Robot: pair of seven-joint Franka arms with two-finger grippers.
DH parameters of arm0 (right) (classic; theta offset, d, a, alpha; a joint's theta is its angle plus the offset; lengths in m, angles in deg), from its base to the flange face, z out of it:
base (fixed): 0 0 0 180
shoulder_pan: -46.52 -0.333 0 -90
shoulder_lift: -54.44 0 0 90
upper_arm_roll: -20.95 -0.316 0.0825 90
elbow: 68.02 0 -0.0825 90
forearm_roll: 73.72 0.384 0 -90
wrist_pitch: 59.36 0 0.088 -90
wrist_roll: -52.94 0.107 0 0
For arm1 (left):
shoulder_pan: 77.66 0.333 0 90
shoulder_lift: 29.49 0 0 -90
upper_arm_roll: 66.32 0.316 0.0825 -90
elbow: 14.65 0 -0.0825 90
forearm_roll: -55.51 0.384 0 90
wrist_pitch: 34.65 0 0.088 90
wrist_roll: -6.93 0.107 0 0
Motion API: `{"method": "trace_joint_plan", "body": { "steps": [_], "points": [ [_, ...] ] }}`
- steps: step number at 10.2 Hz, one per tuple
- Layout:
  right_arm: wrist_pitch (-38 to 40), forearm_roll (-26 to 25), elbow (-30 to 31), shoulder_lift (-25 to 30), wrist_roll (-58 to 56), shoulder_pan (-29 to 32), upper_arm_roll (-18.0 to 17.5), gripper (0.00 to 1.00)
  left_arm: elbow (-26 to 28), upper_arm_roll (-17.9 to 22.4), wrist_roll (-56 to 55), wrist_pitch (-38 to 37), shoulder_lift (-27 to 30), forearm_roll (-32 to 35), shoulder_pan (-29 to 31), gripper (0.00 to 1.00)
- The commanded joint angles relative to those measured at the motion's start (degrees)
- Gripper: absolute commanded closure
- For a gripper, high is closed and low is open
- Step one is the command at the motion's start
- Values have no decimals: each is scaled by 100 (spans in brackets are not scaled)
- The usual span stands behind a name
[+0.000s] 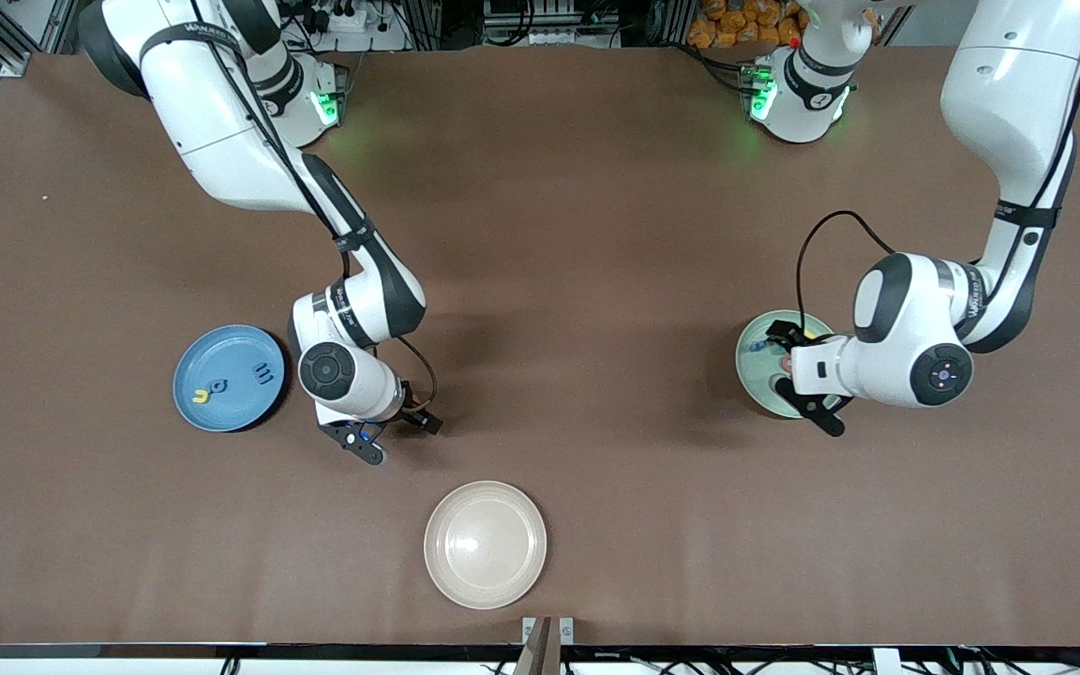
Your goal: Sort upper and lower case letters into plates
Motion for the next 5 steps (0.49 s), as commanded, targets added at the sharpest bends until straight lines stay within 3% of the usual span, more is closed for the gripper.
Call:
{"method": "trace_joint_plan", "body": {
  "steps": [1,2,3,5],
  "points": [
    [64,-48,180,205,81,-17,-19,0,-61,-33,-1124,-22,352,100,-447,0],
    [65,-48,189,222,81,-26,-19,22,-217,-33,-1565,-66,466,118,-571,0],
    [56,-48,180,222,99,-17,-28,99,-497,-24,-1595,-275,528,144,-572,0],
    [65,-48,180,240,99,-17,-28,100,-1191,-7,-1683,-662,712,503,-537,0]
  ]
}}
